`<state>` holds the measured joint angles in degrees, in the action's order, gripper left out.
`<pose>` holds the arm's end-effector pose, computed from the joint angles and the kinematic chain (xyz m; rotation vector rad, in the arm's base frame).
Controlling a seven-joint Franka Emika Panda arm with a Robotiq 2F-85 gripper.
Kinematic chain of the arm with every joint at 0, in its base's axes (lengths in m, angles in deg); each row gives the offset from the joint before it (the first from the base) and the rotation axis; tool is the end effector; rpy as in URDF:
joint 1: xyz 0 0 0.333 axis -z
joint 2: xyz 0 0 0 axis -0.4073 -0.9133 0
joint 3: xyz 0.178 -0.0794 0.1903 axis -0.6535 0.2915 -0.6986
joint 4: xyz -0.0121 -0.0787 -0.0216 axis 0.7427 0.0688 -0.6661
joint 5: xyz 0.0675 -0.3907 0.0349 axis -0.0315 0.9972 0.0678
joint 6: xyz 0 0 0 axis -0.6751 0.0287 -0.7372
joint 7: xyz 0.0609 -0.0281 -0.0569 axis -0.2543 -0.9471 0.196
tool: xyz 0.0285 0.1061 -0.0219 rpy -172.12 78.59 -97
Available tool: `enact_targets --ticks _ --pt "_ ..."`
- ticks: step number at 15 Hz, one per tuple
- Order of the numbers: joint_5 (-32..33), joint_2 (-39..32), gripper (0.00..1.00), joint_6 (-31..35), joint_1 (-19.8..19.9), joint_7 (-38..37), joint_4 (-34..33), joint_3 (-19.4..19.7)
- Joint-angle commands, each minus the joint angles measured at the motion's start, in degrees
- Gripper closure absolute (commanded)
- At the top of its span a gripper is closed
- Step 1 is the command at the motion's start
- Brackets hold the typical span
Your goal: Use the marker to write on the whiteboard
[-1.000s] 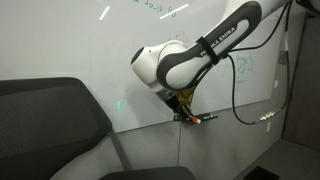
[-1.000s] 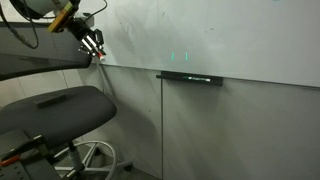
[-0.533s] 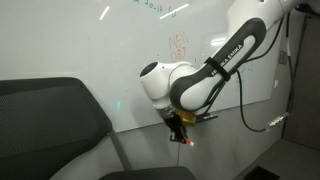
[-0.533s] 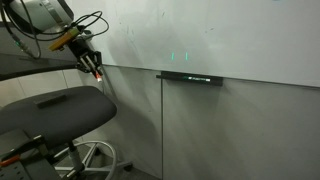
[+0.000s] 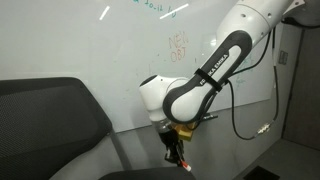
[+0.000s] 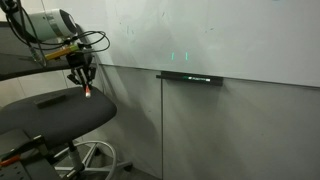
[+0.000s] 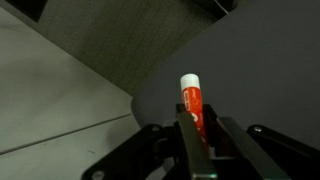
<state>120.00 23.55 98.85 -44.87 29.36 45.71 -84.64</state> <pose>0.4354 0.3037 0.1688 2.5626 0.9228 -0.2159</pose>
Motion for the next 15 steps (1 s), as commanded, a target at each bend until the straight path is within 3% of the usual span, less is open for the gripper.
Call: enact_targets --ticks 1,8,12,13,14,15 --pt "-6.49 -3.57 0.95 -0.8 -1.84 4.39 -3.08 -0.45" --pt "-17.51 -9.51 0.95 -2.94 -2.69 13.58 -8.78 -1.73" --pt "-19.78 -12.19 0.93 -4.27 -2.99 15.13 -11.67 -0.99" --pt "-20.4 -12.83 0.55 -5.07 -2.81 15.22 -12.36 -0.78" --pt "-20.81 -13.46 0.54 -5.94 -2.77 15.13 -13.04 -0.5" --pt "-20.73 -13.9 0.47 -6.91 -2.88 14.63 -13.62 0.01"
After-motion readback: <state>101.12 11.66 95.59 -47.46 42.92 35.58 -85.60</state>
